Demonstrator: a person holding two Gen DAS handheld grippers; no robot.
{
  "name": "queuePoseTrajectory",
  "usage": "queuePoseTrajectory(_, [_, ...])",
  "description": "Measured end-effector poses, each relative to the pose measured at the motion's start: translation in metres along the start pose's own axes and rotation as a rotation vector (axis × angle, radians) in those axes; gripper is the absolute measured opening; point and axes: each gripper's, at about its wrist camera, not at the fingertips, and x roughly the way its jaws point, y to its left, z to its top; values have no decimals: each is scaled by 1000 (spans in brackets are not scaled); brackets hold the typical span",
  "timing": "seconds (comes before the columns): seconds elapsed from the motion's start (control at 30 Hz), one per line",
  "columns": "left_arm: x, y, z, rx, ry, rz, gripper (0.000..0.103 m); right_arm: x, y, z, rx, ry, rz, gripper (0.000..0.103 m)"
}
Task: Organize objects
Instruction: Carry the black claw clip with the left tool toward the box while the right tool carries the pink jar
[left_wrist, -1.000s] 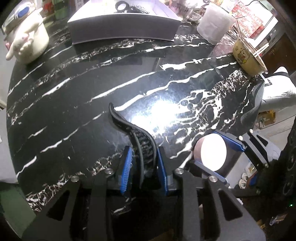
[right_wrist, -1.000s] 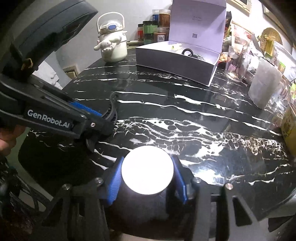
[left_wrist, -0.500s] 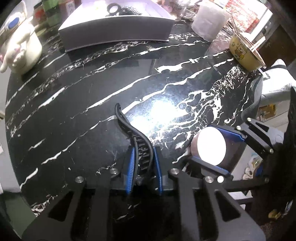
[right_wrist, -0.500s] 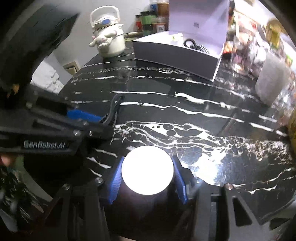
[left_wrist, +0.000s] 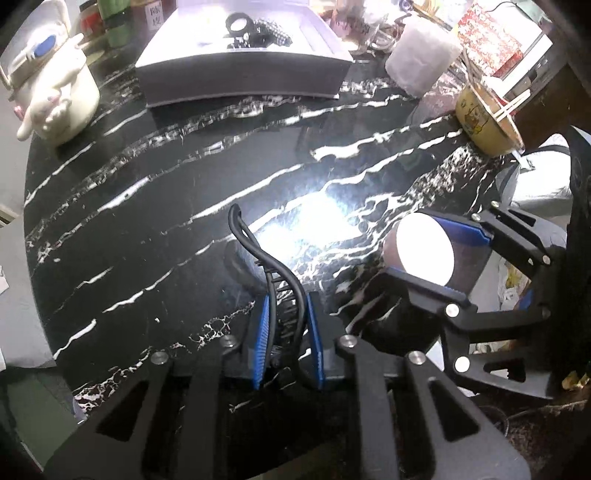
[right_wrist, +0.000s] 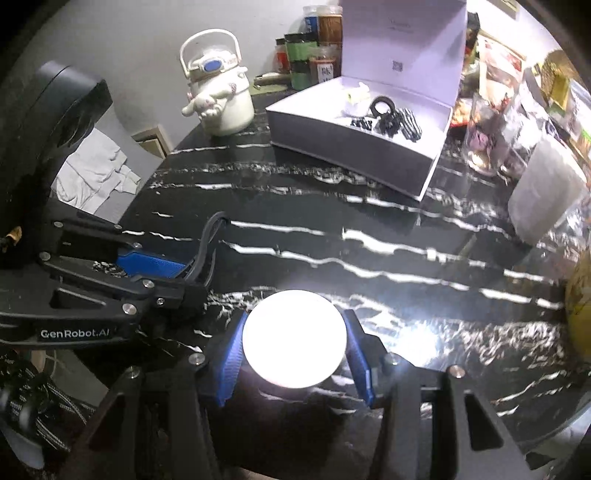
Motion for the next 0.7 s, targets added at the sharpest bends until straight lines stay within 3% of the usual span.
queuePoseTrajectory(0.7, [-59, -3, 29, 14, -78, 25, 19, -57, -8, 65, -97, -106, -32, 52])
